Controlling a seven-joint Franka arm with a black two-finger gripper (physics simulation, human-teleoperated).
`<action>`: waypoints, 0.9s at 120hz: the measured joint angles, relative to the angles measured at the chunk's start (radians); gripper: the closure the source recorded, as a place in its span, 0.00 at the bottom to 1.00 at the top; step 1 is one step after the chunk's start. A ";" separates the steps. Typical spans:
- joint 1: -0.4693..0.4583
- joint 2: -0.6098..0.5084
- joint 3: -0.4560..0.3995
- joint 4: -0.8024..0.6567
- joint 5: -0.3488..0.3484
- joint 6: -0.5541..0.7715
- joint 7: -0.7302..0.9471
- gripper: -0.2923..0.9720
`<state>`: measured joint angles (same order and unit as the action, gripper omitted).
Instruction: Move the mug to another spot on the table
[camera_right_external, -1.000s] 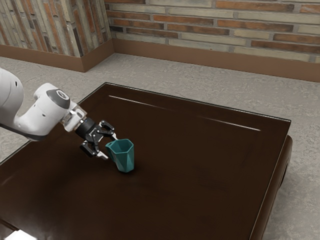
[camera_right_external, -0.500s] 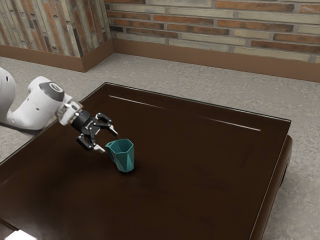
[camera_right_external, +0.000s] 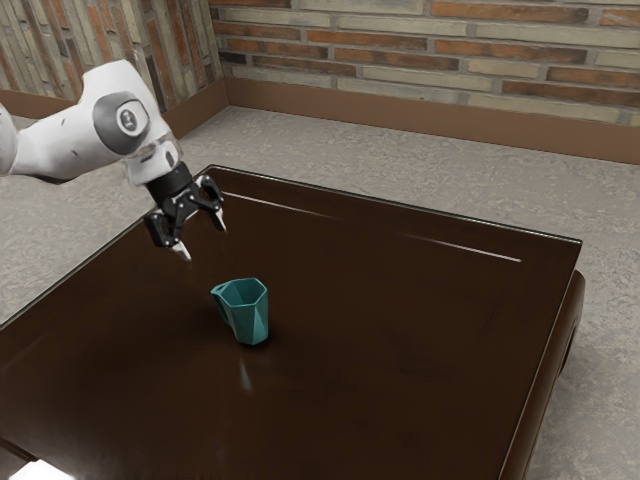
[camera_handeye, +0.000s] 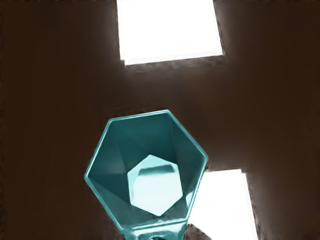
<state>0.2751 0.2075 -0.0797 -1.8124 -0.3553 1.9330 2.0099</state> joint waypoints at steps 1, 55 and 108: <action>-0.002 -0.001 -0.002 0.008 0.014 -0.003 -0.012 0.23; -0.081 0.005 -0.023 0.341 0.359 -0.297 -0.821 0.23; -0.224 -0.147 -0.030 0.391 0.405 -0.472 -1.469 0.23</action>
<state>0.0513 0.0601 -0.1097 -1.4212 0.0499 1.4610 0.5410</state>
